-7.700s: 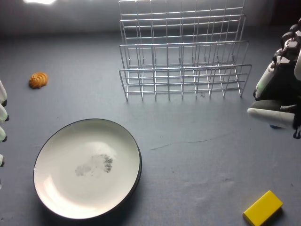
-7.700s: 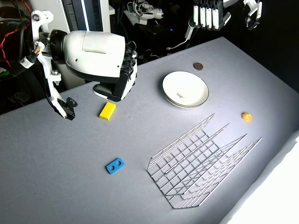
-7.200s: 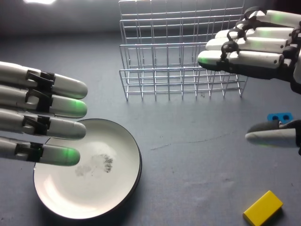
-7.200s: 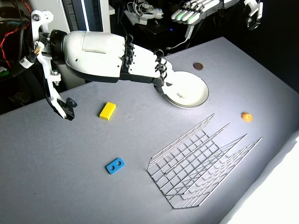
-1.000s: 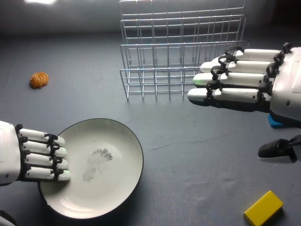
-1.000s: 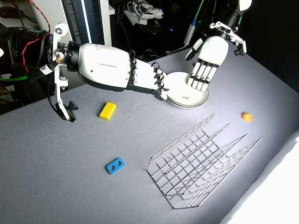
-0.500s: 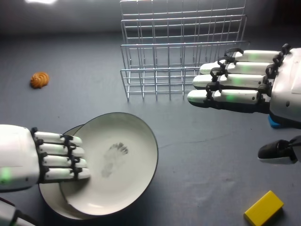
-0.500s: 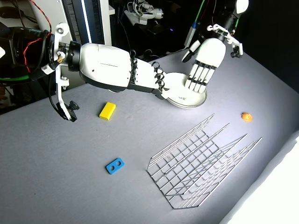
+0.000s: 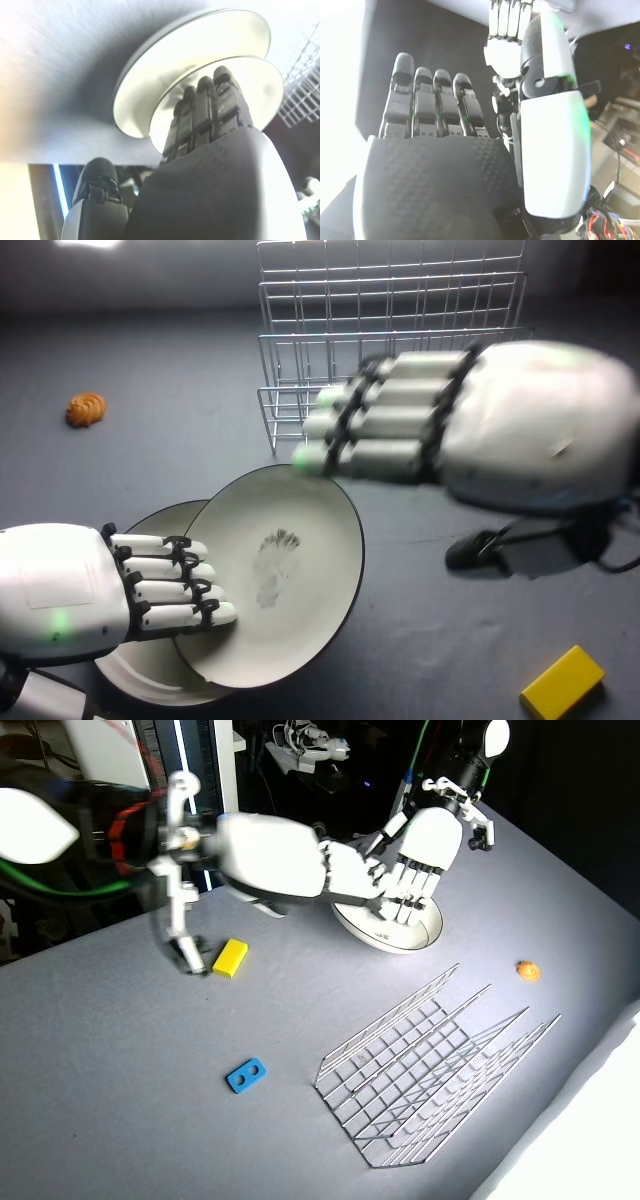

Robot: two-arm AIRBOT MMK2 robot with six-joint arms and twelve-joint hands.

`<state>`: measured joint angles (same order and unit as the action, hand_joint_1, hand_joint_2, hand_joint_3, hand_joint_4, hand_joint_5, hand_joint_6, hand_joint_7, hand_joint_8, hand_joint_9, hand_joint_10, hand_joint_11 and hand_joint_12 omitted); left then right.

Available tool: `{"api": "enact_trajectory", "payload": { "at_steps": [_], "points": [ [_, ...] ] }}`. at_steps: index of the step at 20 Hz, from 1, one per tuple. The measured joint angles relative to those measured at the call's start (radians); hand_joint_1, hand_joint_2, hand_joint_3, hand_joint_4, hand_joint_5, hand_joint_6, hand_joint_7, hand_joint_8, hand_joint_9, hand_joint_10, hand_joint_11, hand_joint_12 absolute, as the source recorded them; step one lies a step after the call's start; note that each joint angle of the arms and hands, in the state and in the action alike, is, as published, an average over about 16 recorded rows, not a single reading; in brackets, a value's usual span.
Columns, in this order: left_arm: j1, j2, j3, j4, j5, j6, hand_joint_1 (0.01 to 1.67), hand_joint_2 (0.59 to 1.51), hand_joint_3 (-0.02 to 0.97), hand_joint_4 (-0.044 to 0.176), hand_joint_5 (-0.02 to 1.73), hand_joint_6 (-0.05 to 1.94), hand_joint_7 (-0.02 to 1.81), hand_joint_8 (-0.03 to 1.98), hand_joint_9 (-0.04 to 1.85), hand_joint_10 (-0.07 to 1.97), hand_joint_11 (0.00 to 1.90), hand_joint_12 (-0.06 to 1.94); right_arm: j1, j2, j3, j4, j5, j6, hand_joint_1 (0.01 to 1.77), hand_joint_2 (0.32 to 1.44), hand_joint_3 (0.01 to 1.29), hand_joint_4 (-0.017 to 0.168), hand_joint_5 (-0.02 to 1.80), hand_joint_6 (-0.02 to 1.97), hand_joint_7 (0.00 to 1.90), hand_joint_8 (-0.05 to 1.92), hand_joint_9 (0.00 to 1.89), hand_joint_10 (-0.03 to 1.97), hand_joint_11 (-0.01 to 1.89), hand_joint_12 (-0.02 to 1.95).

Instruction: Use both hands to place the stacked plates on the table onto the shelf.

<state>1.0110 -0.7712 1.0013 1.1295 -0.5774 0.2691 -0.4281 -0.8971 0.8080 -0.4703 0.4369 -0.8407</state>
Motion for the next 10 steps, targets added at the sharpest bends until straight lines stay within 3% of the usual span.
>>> {"api": "enact_trajectory", "payload": {
  "at_steps": [10],
  "points": [
    [-0.006, -0.011, -0.027, -0.045, 0.023, 0.0, 0.02, 1.198, 0.01, -0.012, 0.07, -0.03, 0.12, 0.01, 0.08, 0.01, 0.03, 0.08, 0.041, -0.26, 0.128, 0.005, -0.143, -0.151, 1.12, 0.99, 0.01, 0.005, 0.12, 0.02, 0.09, 0.01, 0.07, 0.0, 0.02, 0.56]
  ]
}}
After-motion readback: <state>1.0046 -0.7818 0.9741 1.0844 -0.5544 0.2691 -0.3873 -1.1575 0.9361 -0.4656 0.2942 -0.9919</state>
